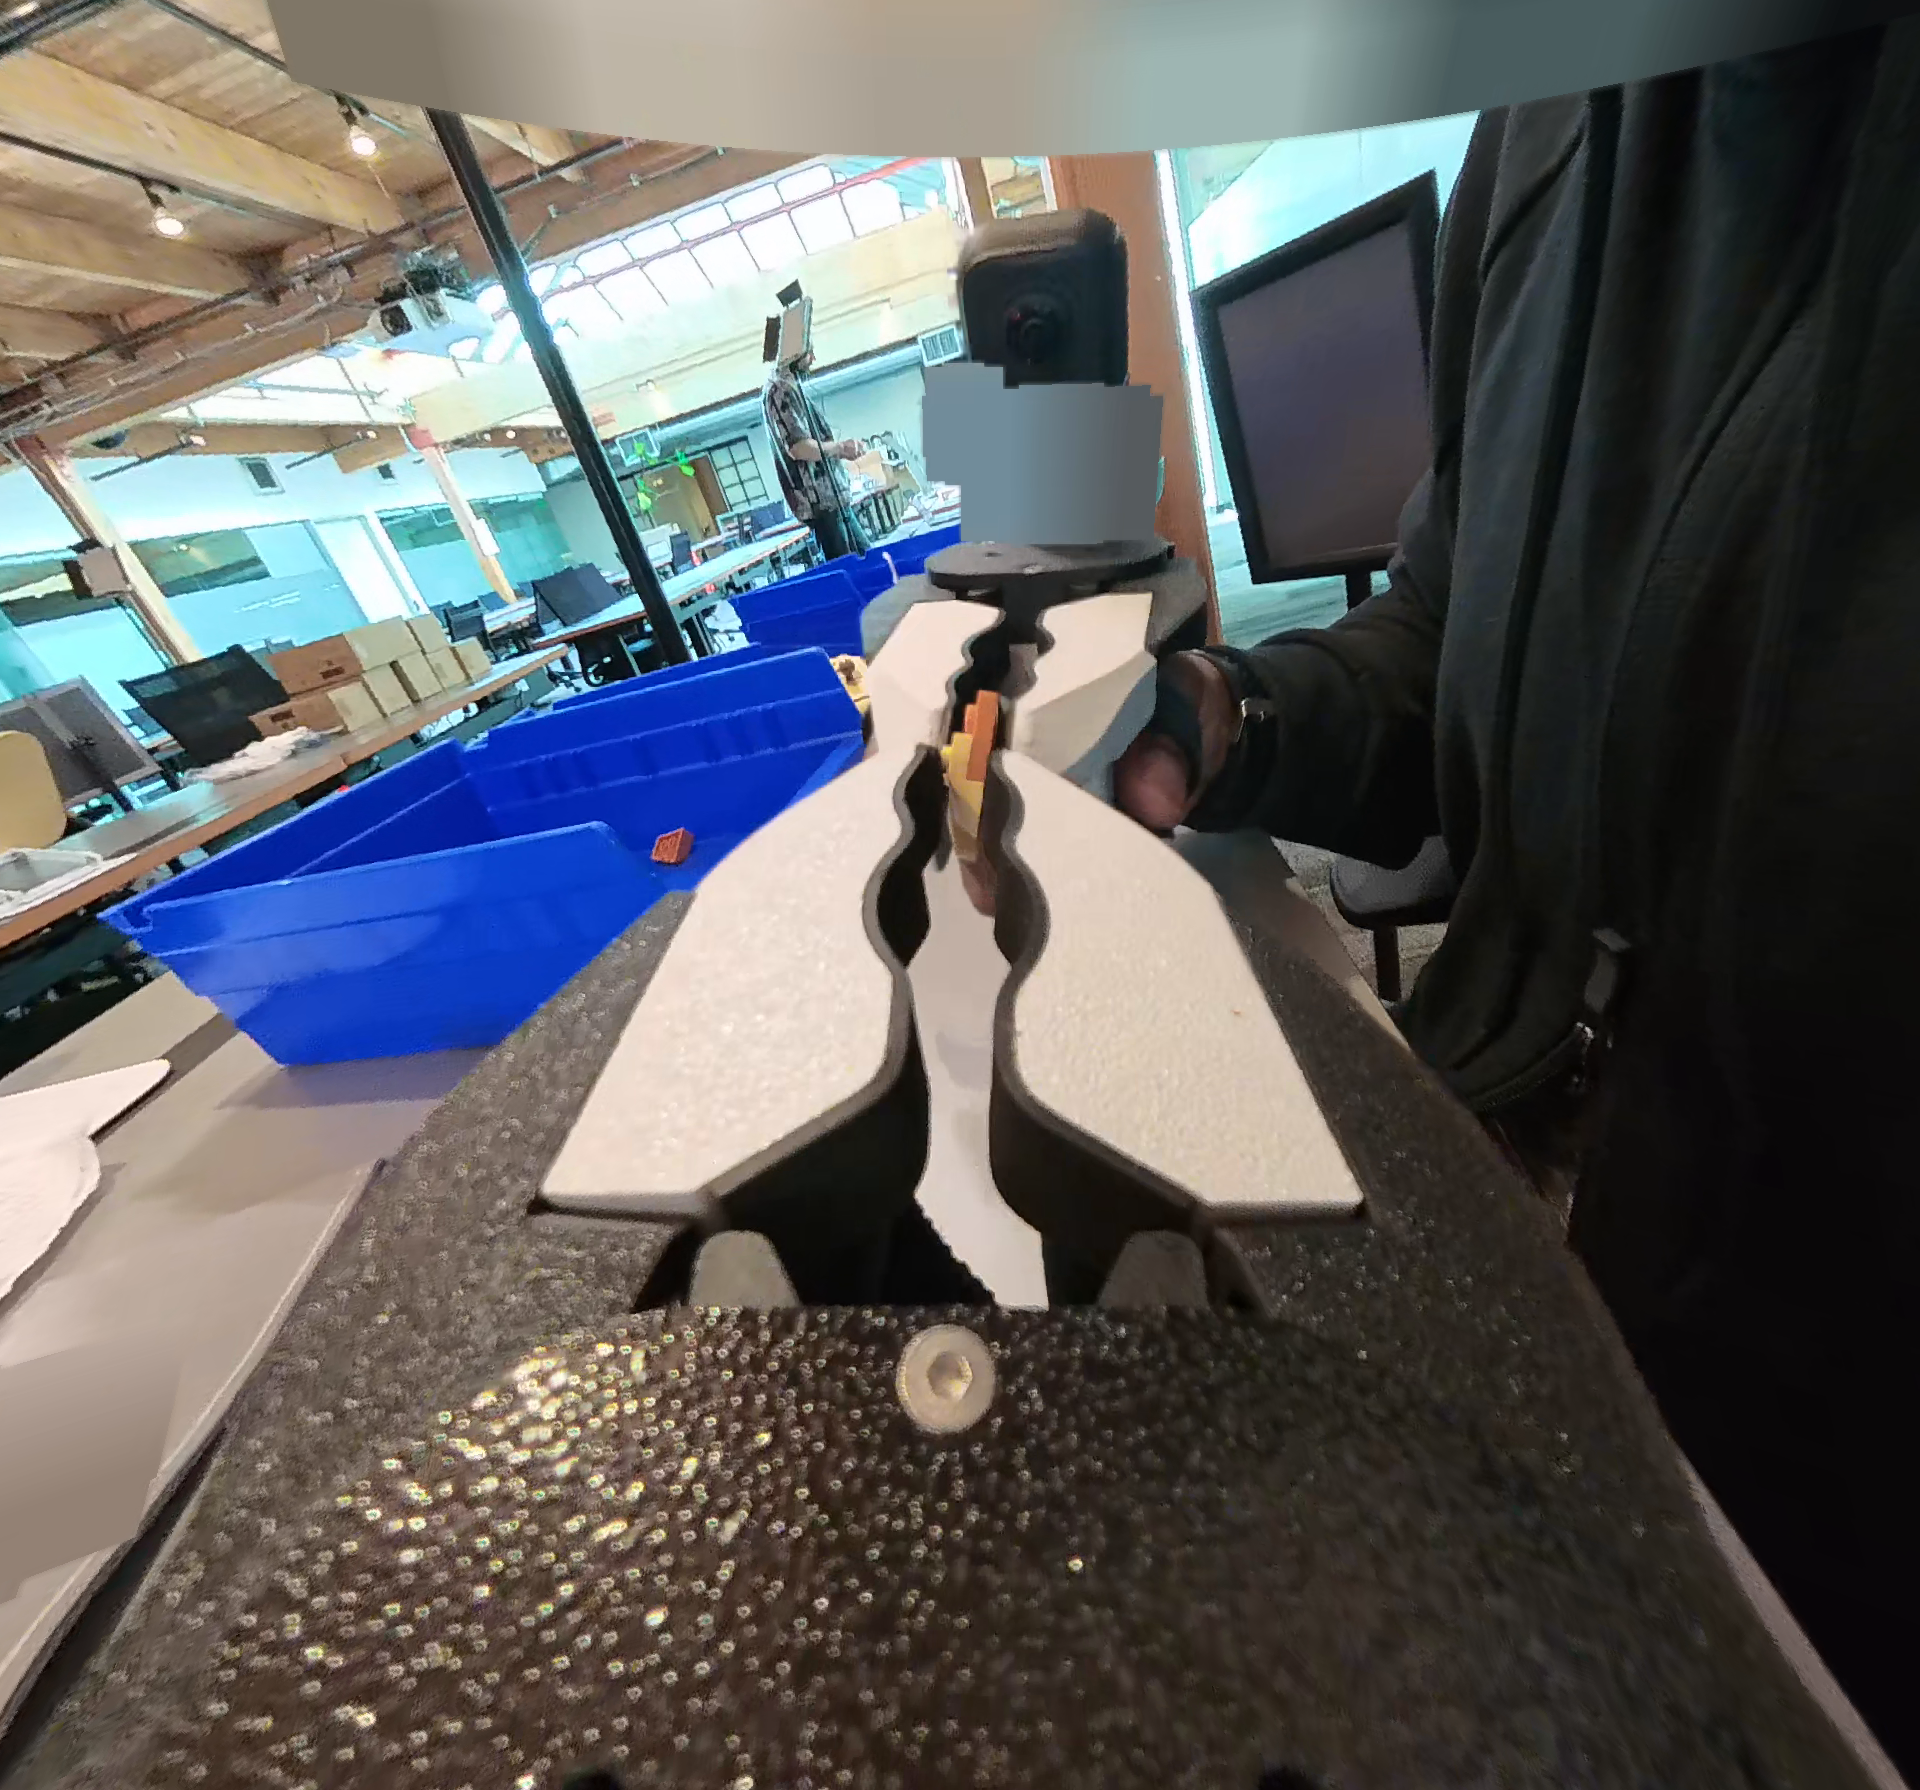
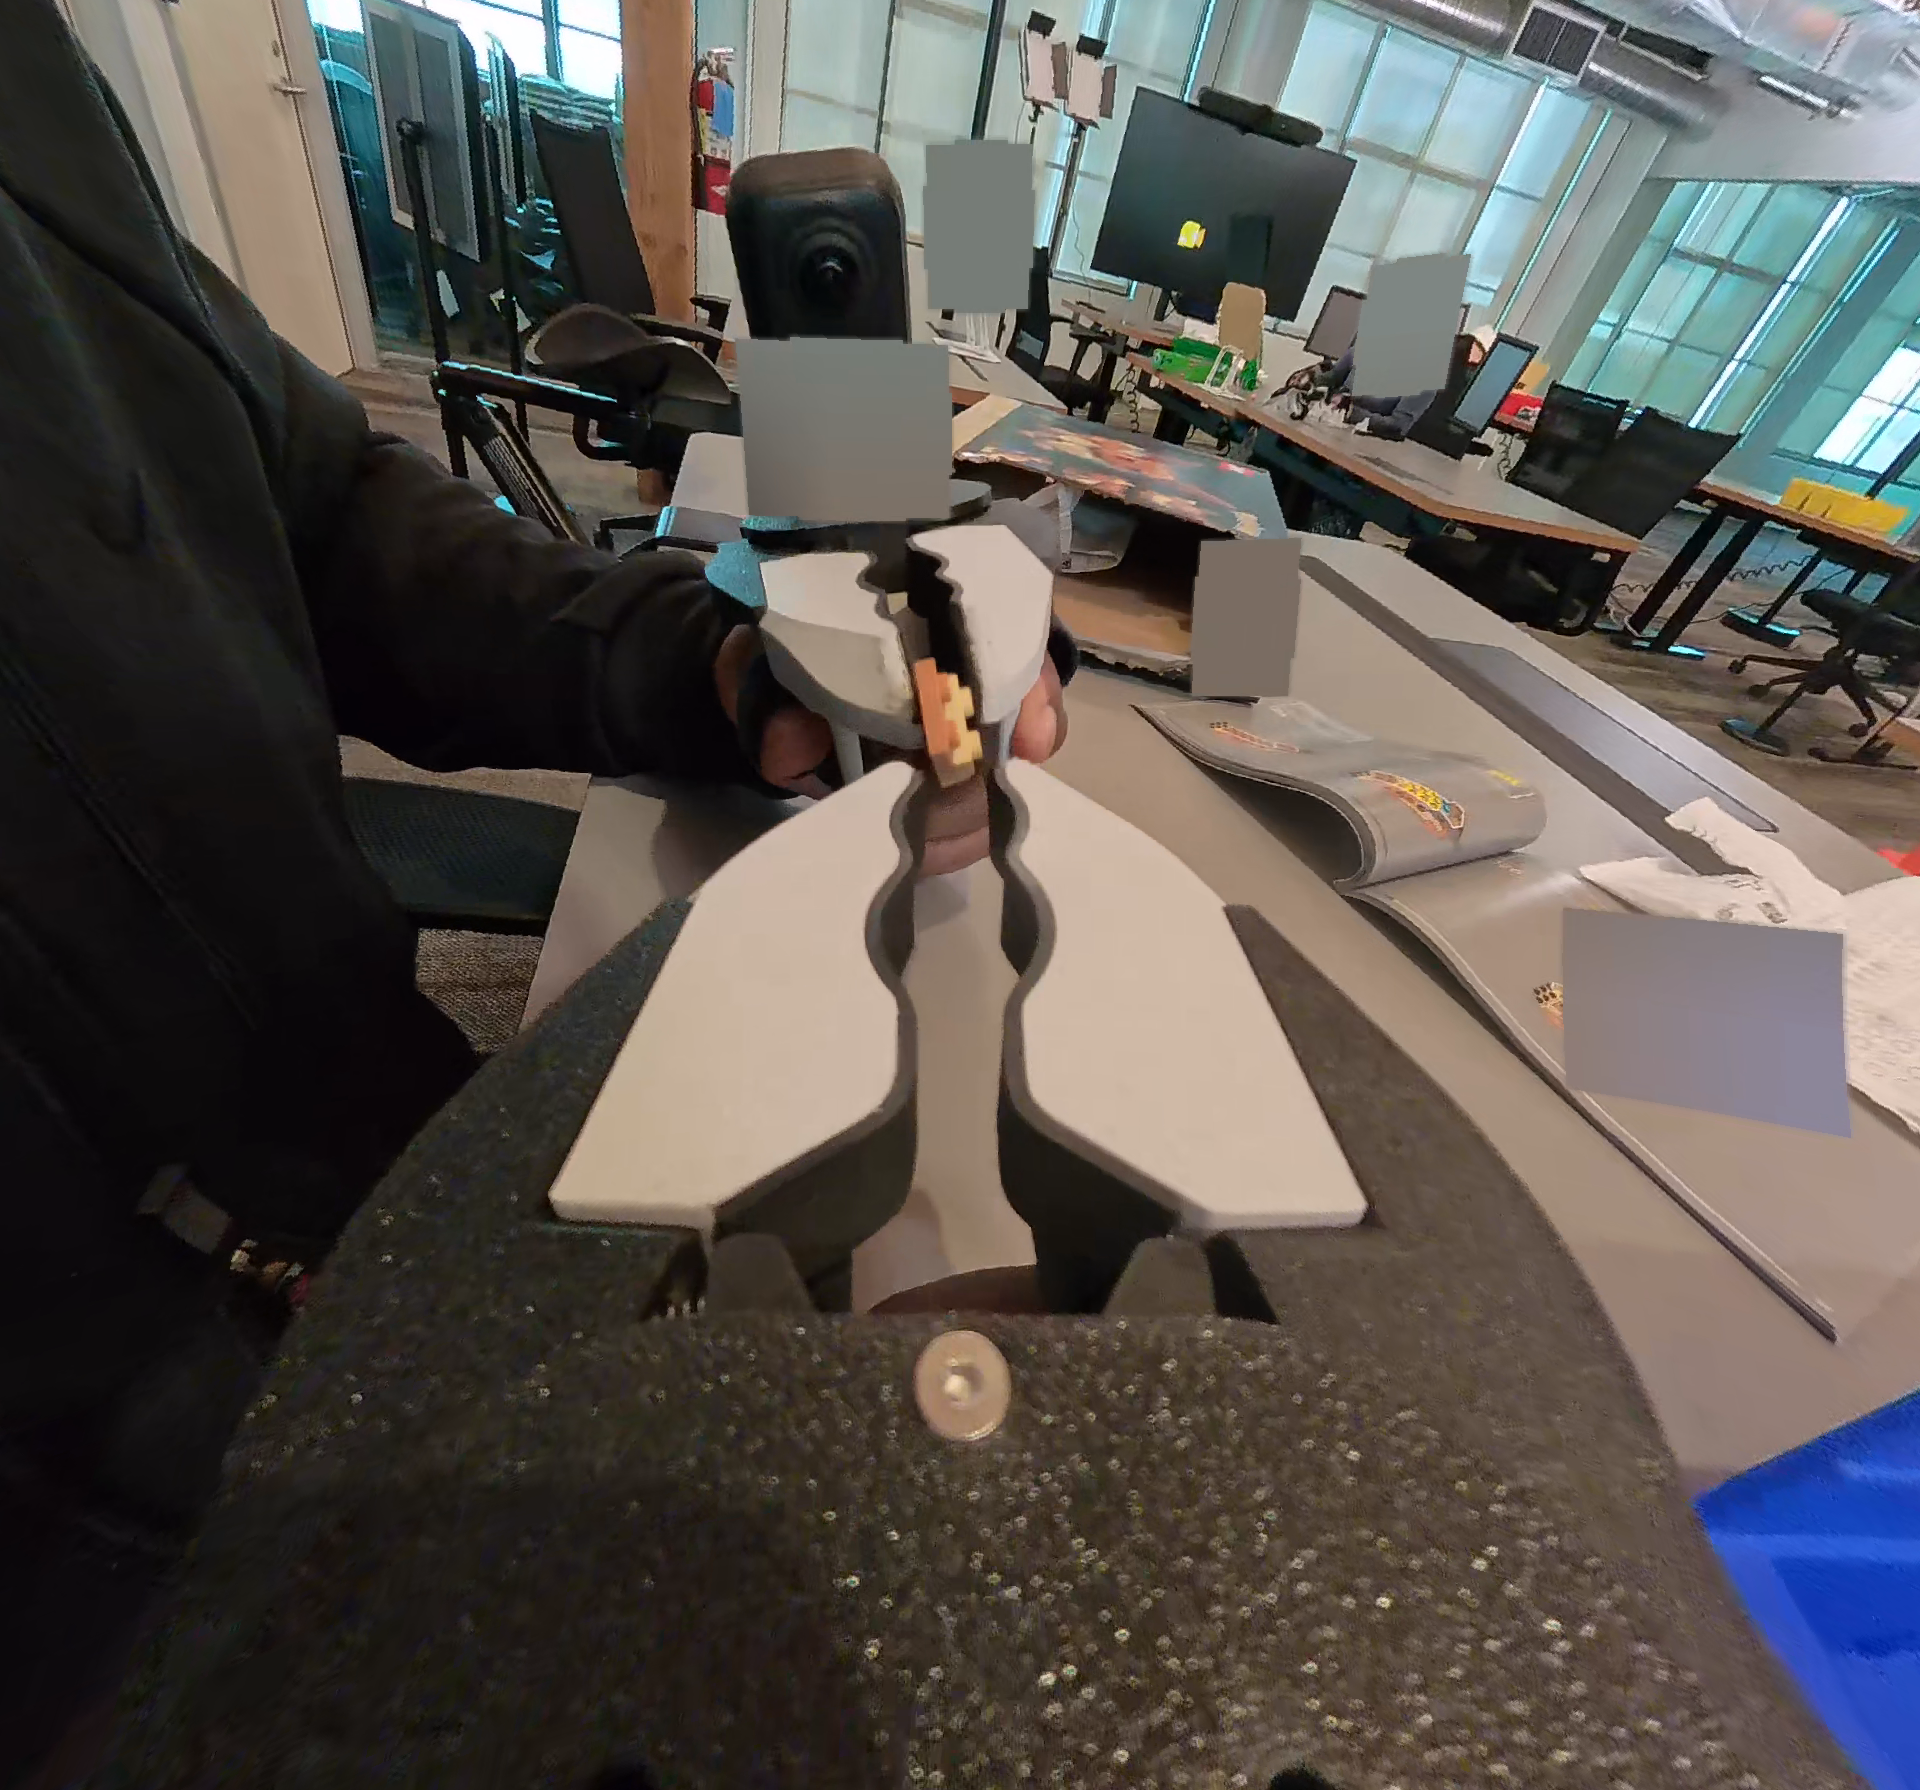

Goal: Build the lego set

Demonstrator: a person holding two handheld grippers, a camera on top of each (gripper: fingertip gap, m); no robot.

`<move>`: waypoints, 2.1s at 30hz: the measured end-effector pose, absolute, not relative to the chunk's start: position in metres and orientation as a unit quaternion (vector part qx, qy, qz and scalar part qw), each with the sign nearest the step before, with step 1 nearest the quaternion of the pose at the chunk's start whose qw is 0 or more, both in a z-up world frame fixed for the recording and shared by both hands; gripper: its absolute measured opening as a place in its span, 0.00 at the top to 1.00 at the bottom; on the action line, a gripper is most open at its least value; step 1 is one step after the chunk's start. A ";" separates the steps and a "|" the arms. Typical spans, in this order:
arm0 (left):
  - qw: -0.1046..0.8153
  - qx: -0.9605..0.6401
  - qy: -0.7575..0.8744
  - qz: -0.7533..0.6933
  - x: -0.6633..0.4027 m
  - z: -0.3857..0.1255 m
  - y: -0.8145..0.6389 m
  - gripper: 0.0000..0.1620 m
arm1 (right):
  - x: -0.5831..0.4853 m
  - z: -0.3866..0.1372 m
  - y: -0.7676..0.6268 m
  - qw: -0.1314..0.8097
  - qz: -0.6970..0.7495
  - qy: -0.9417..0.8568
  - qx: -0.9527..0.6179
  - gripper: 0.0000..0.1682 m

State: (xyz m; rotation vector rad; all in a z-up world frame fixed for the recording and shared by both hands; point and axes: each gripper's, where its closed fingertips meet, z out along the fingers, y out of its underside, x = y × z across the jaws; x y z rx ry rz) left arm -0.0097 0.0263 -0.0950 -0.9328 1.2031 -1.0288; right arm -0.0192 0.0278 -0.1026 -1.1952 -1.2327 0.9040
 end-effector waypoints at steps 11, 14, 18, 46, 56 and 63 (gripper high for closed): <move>0.606 -0.390 0.519 -0.460 -0.008 -0.095 0.020 0.95 | -0.018 -0.098 0.021 0.576 0.380 -0.538 -0.484 0.96; 0.611 -0.393 0.514 -0.455 -0.007 -0.094 0.022 0.95 | -0.018 -0.099 0.024 0.584 0.365 -0.538 -0.486 0.96; 0.616 -0.391 0.515 -0.451 -0.007 -0.093 0.022 0.95 | -0.018 -0.098 0.025 0.596 0.357 -0.530 -0.486 0.96; 0.670 -0.390 0.621 -0.113 -0.013 -0.127 0.049 0.95 | -0.019 -0.136 0.043 0.359 0.535 -0.374 -0.667 0.84; 0.672 -0.391 0.622 -0.093 -0.012 -0.131 0.051 0.94 | -0.018 -0.134 0.046 0.382 0.531 -0.384 -0.651 0.90; 0.629 -0.466 0.544 -0.303 -0.017 -0.114 0.047 0.86 | -0.010 -0.122 0.042 0.436 0.508 -0.443 -0.596 0.90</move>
